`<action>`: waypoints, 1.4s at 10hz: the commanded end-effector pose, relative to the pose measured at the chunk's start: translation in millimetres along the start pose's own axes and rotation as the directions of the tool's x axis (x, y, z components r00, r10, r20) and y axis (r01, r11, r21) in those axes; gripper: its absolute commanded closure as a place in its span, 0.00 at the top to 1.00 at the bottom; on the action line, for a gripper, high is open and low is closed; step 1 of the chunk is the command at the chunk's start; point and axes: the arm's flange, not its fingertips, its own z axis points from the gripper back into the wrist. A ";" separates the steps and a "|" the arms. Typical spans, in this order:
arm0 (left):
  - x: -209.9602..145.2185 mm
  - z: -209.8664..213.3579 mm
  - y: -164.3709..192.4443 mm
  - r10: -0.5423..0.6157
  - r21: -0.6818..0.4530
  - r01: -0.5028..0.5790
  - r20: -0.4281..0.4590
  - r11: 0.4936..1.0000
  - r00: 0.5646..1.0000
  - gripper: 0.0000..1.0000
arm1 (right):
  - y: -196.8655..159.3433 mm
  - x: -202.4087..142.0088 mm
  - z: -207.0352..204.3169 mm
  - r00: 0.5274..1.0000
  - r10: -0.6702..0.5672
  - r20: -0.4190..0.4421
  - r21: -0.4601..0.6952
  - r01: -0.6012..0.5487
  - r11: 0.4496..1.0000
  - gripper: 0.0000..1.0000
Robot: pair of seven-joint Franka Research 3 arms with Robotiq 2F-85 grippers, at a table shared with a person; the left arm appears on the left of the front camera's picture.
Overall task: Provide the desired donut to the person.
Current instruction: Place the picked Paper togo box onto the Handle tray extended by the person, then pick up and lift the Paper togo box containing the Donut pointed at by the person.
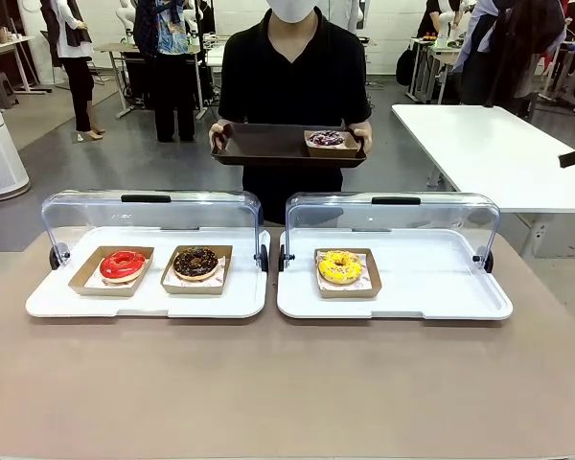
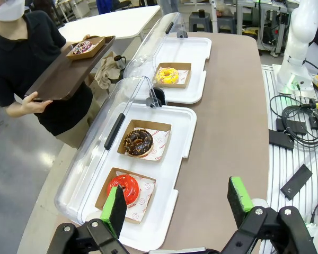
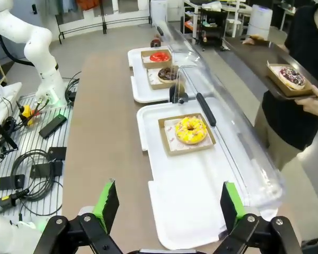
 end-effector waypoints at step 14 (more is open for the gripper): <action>0.5 0.8 0.3 -0.003 0.003 0.003 0.008 1.000 1.000 1.00 | -0.2 0.0 -0.5 1.000 -0.004 0.022 0.003 0.004 1.000 1.00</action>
